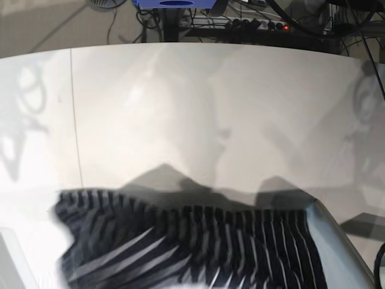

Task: Layout the t-shirt on the table in an organized manner, then fold the t-shirt properly
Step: 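Lift the shirt with both grippers and swing it across the table, then lay the shirt down and regrasp its fabric with the right gripper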

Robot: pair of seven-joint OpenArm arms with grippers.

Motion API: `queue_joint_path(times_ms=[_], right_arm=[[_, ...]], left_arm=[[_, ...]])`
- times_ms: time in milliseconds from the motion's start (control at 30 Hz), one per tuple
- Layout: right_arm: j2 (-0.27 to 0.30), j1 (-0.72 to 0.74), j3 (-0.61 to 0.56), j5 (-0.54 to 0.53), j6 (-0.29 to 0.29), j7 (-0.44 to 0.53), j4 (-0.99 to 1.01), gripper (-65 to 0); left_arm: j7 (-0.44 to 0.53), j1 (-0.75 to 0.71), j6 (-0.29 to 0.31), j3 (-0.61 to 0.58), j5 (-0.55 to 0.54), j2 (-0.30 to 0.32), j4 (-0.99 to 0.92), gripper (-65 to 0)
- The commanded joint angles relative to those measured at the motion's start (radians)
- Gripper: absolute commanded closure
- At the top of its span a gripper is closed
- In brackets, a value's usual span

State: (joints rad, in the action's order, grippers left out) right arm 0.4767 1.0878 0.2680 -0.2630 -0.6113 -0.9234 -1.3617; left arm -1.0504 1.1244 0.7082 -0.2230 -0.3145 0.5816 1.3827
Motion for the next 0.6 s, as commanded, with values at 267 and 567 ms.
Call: queue_joint_path(times_ms=[267,567], right_arm=[[-0.003,-0.062,0.012,-0.017,0.006,-0.067,-0.005,-0.5],[-0.243,-0.535,0.032,-0.011,0.004,0.062,0.017,-0.5]], left_arm=[[0.006,-0.017,-0.01,0.015,0.011,-0.013,0.019,0.0],[0.006,-0.534,-0.01,0.08,0.154,-0.001,0.35,0.0]])
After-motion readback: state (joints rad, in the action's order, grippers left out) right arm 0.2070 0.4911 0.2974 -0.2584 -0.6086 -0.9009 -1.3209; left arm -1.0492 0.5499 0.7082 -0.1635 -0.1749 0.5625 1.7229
